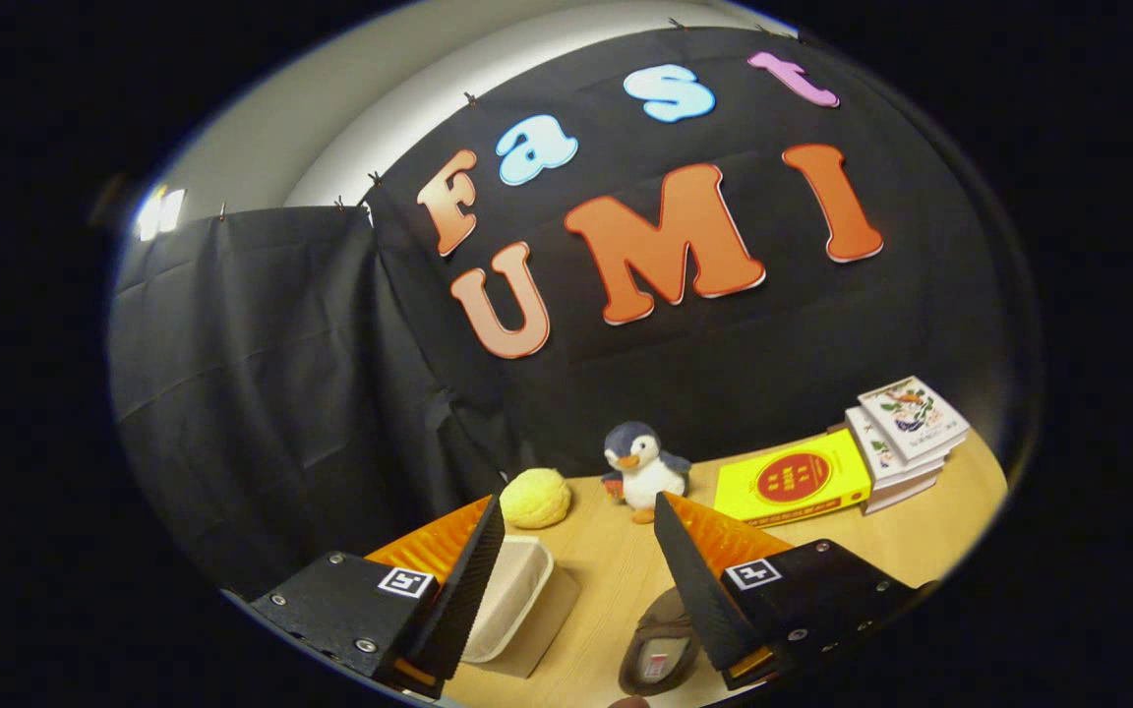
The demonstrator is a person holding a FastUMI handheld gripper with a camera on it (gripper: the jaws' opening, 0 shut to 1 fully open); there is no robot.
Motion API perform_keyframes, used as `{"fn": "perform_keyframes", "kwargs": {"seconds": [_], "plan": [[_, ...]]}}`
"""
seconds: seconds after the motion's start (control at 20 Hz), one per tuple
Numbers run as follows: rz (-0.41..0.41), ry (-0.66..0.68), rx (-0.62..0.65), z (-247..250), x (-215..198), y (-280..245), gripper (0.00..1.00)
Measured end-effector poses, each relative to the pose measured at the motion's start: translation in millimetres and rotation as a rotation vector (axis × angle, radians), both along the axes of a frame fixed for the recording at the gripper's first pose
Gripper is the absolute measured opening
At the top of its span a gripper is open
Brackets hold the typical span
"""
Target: Open the storage box then place both shoes into the box .Put the left shoe in first, then the right shoe, with the right side of both shoes facing outward in a uniform manner.
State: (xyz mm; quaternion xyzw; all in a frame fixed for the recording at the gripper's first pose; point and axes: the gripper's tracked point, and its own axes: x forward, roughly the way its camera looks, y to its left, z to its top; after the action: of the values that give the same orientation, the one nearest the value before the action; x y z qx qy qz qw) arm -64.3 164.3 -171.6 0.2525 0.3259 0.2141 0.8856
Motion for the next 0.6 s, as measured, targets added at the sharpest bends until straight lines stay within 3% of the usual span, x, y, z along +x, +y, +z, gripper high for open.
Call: {"fn": "perform_keyframes", "kwargs": {"seconds": [0.6], "plan": [[0.254,0.345,0.188,-71,-67,100,0.92]]}}
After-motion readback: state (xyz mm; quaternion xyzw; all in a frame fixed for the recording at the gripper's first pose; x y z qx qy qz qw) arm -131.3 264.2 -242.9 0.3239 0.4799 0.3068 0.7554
